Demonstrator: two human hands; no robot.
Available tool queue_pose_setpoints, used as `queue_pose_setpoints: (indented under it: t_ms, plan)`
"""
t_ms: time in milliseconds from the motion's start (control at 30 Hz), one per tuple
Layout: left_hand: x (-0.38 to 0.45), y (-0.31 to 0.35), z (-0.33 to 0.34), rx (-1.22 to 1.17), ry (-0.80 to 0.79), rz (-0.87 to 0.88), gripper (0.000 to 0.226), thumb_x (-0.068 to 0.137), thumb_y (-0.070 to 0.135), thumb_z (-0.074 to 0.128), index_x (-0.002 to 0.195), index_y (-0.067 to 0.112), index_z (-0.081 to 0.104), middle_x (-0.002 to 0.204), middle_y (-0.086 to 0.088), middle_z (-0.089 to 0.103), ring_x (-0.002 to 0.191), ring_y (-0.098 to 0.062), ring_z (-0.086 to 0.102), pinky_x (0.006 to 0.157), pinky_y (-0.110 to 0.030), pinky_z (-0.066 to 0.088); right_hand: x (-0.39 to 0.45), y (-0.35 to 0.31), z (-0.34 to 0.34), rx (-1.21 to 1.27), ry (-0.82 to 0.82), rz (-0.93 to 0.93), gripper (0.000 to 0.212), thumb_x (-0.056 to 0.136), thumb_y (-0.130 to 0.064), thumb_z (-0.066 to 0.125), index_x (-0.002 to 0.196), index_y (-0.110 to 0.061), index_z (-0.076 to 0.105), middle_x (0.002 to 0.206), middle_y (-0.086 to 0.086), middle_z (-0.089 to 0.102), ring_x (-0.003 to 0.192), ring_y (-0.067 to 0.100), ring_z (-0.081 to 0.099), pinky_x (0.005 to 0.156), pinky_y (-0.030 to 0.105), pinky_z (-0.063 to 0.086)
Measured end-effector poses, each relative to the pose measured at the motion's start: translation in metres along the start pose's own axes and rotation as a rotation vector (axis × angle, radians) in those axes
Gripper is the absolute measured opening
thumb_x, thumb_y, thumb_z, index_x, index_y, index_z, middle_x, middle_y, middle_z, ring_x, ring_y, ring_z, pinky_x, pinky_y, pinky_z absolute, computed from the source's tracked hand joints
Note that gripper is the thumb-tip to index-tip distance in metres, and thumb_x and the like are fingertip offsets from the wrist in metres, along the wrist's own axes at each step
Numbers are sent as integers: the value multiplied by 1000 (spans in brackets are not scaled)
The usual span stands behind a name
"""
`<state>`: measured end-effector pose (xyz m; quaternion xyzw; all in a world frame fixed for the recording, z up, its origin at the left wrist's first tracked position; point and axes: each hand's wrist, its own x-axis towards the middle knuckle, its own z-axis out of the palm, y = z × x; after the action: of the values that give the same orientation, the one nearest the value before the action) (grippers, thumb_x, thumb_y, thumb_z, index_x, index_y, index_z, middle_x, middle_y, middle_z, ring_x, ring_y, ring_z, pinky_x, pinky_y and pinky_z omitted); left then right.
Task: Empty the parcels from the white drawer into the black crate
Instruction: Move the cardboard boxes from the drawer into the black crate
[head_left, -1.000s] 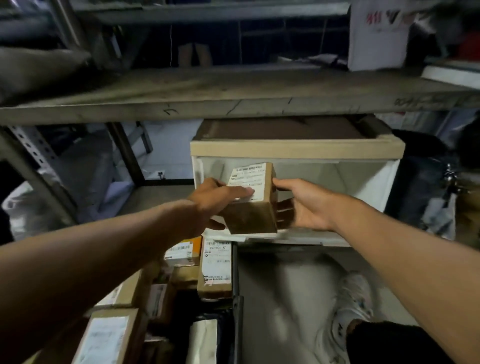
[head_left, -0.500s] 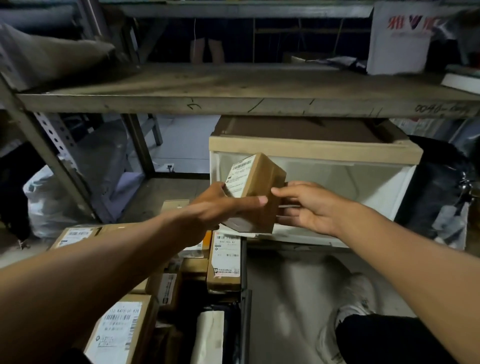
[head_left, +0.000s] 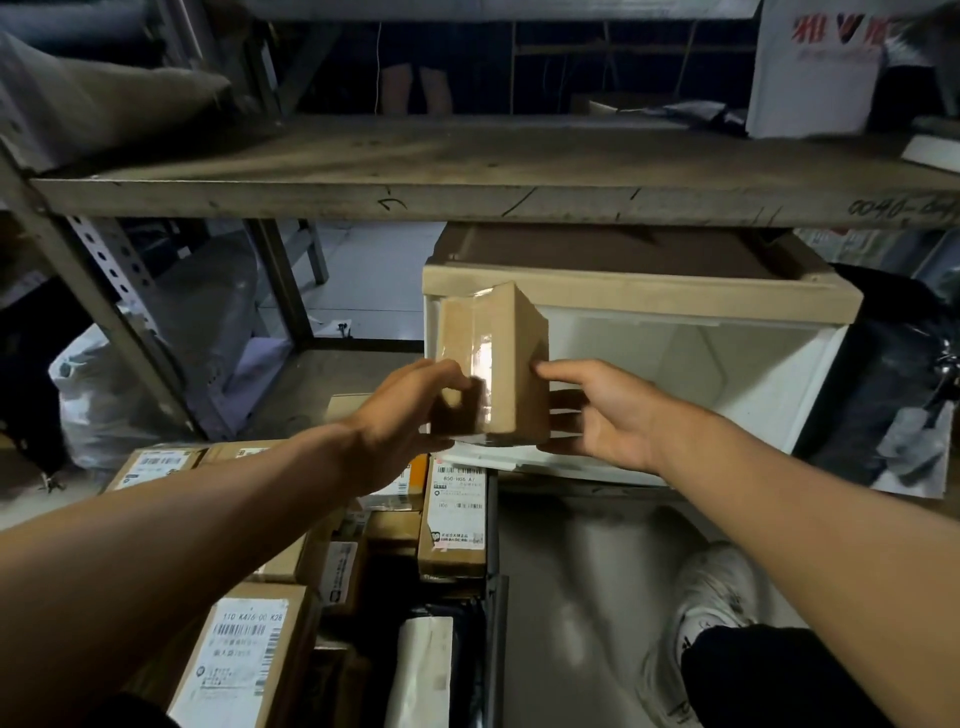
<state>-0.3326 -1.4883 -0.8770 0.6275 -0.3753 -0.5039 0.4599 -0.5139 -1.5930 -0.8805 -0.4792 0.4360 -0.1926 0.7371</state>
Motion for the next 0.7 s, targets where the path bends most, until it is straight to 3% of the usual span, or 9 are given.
queue_pose_setpoints:
  t_ms: [67, 133, 233, 367, 467, 600, 700]
  plan:
    - [0, 1, 0, 4, 43, 21, 35, 96, 25, 52, 126, 8, 50, 108, -17, 54, 96, -28, 58, 76, -34, 53, -1, 0, 2, 3, 42, -24, 19, 94, -20, 67, 111, -13, 64, 98, 8, 71, 96, 25, 69, 83, 41, 58]
    - [-1, 3, 2, -3, 23, 21, 40, 97, 36, 51, 128, 12, 47, 106, -17, 52, 92, -26, 57, 70, -31, 53, 0, 0, 4, -4, 61, -36, 16, 93, -17, 69, 108, -14, 65, 97, 8, 71, 95, 25, 69, 75, 38, 59]
    - [-1, 5, 5, 19, -33, 5, 69, 86, 56, 64, 139, 19, 40, 122, -13, 57, 101, -24, 60, 63, -24, 54, 1, 0, 4, -11, 77, -53, 11, 95, -21, 66, 103, -15, 65, 95, 6, 70, 92, 24, 68, 74, 36, 58]
    - [1, 4, 4, 8, 21, 49, 73, 80, 48, 69, 140, 20, 39, 124, -10, 56, 108, -28, 58, 74, -31, 49, 2, -3, 0, 76, 62, -64, 14, 100, -19, 49, 100, -15, 63, 97, 9, 69, 87, 26, 67, 69, 37, 57]
    - [1, 5, 3, -17, 44, 84, 67, 77, 52, 64, 133, 19, 46, 125, -13, 58, 114, -34, 57, 92, -43, 51, 1, -3, -1, 21, 42, -76, 21, 102, -20, 46, 109, -17, 66, 96, 8, 69, 83, 23, 67, 68, 35, 54]
    - [0, 6, 3, -75, 21, 70, 42, 95, 45, 50, 127, 18, 50, 123, -13, 60, 111, -29, 61, 93, -40, 52, -3, -2, -4, 18, -45, -1, 21, 100, -31, 49, 104, -21, 66, 87, 5, 69, 82, 22, 65, 76, 38, 50]
    - [0, 4, 2, -100, 94, 41, 33, 101, 40, 47, 122, 16, 55, 121, -14, 61, 110, -30, 61, 95, -44, 53, -4, -4, -4, 55, -18, -29, 20, 101, -25, 51, 108, -16, 67, 92, 8, 71, 84, 24, 68, 72, 36, 54]
